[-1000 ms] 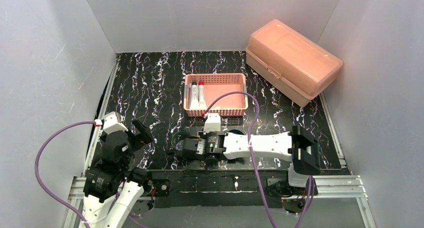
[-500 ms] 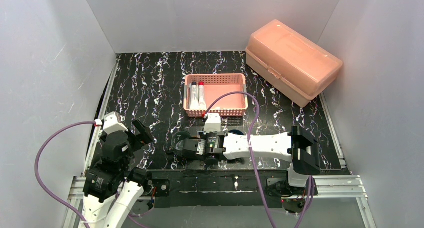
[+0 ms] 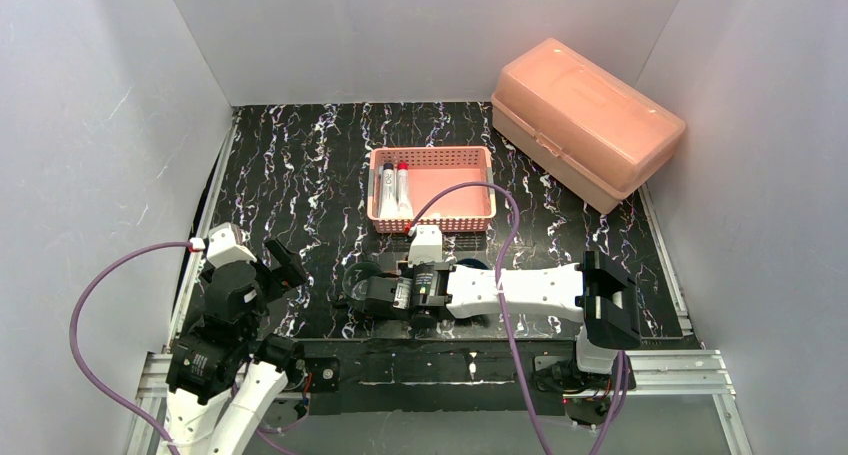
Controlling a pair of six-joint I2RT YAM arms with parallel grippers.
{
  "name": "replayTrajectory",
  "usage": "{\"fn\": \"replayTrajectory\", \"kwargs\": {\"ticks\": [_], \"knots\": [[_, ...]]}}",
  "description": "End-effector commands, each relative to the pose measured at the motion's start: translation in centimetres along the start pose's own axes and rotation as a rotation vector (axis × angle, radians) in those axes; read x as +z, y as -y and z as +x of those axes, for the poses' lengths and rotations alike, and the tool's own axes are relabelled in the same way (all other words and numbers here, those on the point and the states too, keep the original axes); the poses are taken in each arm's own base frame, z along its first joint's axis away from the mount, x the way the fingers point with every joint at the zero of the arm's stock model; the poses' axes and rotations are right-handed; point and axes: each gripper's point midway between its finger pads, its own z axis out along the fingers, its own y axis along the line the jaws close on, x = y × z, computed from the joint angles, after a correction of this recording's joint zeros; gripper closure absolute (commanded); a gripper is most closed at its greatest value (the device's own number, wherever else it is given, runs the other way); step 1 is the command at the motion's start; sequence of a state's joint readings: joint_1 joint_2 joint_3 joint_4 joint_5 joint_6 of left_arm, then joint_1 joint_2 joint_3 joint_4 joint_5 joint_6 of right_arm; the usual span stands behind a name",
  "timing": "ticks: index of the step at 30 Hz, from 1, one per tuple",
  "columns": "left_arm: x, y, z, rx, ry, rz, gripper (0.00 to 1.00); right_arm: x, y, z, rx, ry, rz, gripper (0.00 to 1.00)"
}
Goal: Prepare toiletry sets of a toothbrush and toothpaste on the tray
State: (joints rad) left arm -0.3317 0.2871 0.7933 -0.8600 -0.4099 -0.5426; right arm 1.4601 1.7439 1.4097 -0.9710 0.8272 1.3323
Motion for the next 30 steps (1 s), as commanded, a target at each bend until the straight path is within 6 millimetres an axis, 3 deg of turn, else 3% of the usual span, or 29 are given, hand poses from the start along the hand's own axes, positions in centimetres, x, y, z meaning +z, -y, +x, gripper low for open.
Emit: {"fn": "replayTrajectory", "kwargs": {"ticks": [1,9,14,26,30], "knots": [[0.0,-0.1,-0.3,0.004,0.014,-0.008,0.01,-0.4,0.2,-1.4,0.011,0.062,0.013,0.77],[0.0,-0.2,-0.3,0.004,0.016,-0.01,0.01,-0.9,-0.1,-2.2,0.009,0.075,0.003,0.65],[0.0,-0.2,-0.3,0.002,0.019,-0.01,0.01,-1.3,-0.3,-2.7,0.006,0.081,-0.007,0.64],[-0.1,-0.3,-0.3,0.001,0.021,-0.011,0.01,-4.2,-1.5,-7.4,-0.021,0.173,-0.096,0.6],[0.0,-0.2,-0.3,0.005,0.014,-0.01,0.01,-4.1,-1.9,-9.0,-0.062,0.148,-0.137,0.57]]}}
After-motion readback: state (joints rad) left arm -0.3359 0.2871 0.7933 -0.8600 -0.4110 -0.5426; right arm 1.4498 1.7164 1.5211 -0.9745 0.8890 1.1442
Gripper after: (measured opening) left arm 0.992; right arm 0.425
